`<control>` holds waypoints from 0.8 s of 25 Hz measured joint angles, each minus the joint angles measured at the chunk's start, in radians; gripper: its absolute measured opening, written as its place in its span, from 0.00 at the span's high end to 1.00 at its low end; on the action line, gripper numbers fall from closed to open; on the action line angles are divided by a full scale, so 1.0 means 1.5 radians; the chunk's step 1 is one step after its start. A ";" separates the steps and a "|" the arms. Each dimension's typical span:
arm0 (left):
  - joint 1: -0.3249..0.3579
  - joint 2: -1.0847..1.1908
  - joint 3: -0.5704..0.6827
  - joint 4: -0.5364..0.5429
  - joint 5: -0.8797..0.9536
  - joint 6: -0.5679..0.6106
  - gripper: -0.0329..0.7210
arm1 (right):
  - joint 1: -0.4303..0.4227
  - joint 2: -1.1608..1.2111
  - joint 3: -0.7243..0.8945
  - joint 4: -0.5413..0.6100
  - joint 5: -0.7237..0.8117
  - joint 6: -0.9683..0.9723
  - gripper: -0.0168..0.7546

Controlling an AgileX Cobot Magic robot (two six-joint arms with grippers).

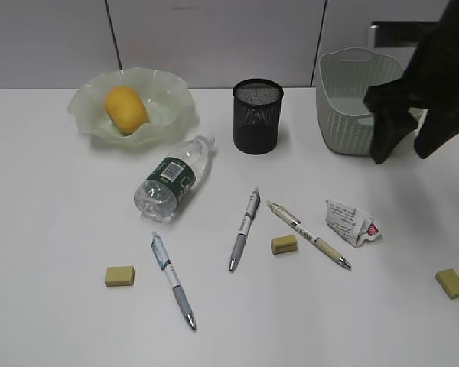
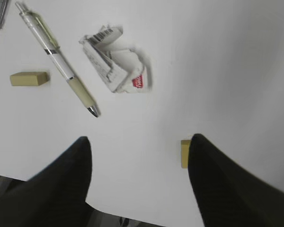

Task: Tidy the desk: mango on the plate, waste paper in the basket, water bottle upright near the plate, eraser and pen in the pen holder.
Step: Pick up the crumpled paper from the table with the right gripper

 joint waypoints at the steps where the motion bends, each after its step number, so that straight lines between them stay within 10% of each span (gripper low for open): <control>1: 0.000 0.000 0.000 0.000 0.000 0.000 0.30 | 0.016 0.021 -0.008 0.001 0.000 0.000 0.28; 20: 0.000 0.000 0.000 0.000 0.000 0.000 0.30 | 0.064 0.200 -0.062 0.013 -0.061 -0.060 0.26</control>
